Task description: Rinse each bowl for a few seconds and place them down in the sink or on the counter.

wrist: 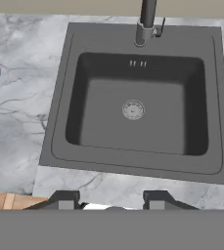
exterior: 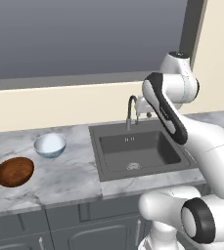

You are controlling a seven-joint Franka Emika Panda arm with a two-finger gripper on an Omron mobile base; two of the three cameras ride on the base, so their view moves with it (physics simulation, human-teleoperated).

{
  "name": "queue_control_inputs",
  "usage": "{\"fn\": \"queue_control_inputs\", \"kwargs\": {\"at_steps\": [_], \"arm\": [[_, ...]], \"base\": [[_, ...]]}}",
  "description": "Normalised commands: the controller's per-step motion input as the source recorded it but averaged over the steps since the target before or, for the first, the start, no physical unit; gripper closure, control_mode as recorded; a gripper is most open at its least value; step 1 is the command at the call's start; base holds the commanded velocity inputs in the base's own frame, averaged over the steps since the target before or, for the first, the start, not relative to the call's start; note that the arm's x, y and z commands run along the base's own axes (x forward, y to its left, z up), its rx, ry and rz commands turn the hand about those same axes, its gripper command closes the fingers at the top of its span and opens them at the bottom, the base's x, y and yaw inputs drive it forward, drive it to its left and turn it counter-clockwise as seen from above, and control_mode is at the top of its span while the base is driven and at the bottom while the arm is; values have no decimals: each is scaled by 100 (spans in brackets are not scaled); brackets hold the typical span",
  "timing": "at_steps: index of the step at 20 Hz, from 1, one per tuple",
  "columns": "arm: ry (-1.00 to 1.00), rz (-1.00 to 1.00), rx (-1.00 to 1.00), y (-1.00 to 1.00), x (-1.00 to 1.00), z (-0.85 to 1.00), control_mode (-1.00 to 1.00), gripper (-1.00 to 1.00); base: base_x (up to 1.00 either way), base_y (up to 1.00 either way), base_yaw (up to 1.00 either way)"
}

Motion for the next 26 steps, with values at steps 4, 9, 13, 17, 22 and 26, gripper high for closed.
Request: {"fn": "queue_control_inputs", "kwargs": {"at_steps": [4, 9, 13, 17, 22, 26], "arm": [[-8, 0, 0, 0, -14, 0, -100, -100], [-15, 0, 0, 0, -36, 0, -100, -100], [-15, 0, 0, 0, -42, 0, -100, -100], [-15, 0, 0, -3, -41, 0, -100, -100], [-15, 0, 1, -20, -36, 0, -100, -100], [-10, 0, 3, -29, -24, 0, -100, -100]], "base": [[0, 0, 0], [0, 0, 0], [0, 0, 0], [0, 0, 0], [0, 0, 0], [0, 0, 0]]}}
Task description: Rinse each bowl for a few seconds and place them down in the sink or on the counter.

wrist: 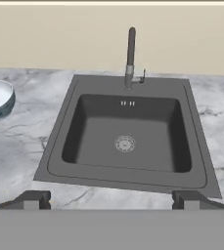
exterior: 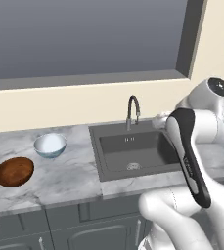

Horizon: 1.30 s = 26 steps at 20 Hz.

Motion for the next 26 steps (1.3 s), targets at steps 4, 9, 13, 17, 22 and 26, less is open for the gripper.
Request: {"fn": "queue_control_inputs", "kwargs": {"at_steps": [4, 9, 13, 17, 22, 26], "arm": [[-5, 0, 4, -28, -12, 0, -100, -100], [-1, 0, 4, -26, 0, 0, -100, -100], [-1, 0, 5, -26, 0, 0, -100, -100], [0, 0, 5, -29, 0, 0, -100, -100], [-4, 0, 4, -29, 0, 0, -100, -100], [-8, 0, 1, -23, 0, -5, -100, -100]], "base": [[0, 0, 0], [0, 0, 0], [0, 0, 0], [0, 0, 0], [0, 0, 0], [0, 0, 0]]}}
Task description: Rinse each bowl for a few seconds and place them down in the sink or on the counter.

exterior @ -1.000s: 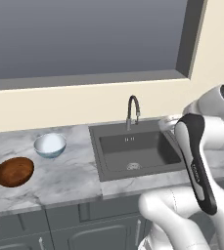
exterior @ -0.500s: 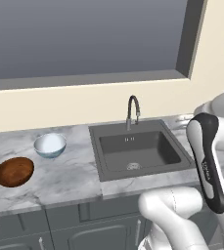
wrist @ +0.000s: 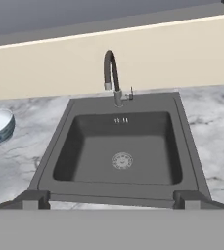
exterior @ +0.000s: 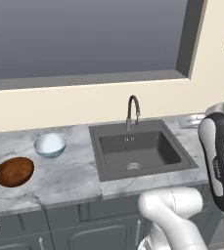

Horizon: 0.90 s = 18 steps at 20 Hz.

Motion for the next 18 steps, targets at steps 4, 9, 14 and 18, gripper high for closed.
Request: {"fn": "queue_control_inputs", "kwargs": {"at_steps": [4, 9, 14, 18], "arm": [[-11, 3, 0, -21, 0, -9, -100, -100], [-13, 3, 0, -20, 1, -6, -100, -100], [-11, 1, 0, -11, 2, -2, -100, -100], [-12, 0, -1, -4, 3, 0, -100, -100]], "base": [[0, 0, 0], [0, 0, 0], [0, 0, 0], [0, 0, 0]]}}
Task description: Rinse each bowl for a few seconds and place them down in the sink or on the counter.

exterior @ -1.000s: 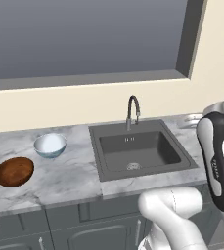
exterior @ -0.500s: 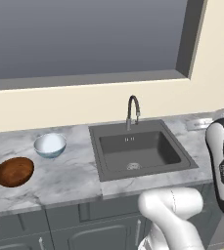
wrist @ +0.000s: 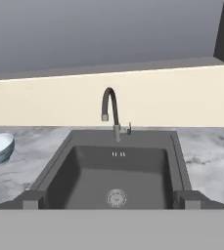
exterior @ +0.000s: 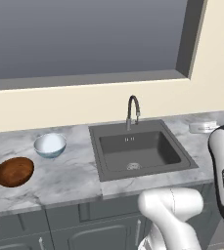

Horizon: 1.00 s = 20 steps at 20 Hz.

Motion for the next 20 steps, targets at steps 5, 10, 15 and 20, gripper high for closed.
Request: {"fn": "queue_control_inputs", "kwargs": {"at_steps": [5, 10, 15, 20], "arm": [[-12, 0, -1, -1, 9, 0, -100, -100], [-12, 0, -2, 0, 9, -3, -100, -100], [-6, 0, -3, 0, 14, -8, -100, -100], [0, 2, 0, 0, 29, -13, -100, -100]], "base": [[0, 0, 0], [0, 0, 0], [0, 0, 0], [0, 0, 0]]}}
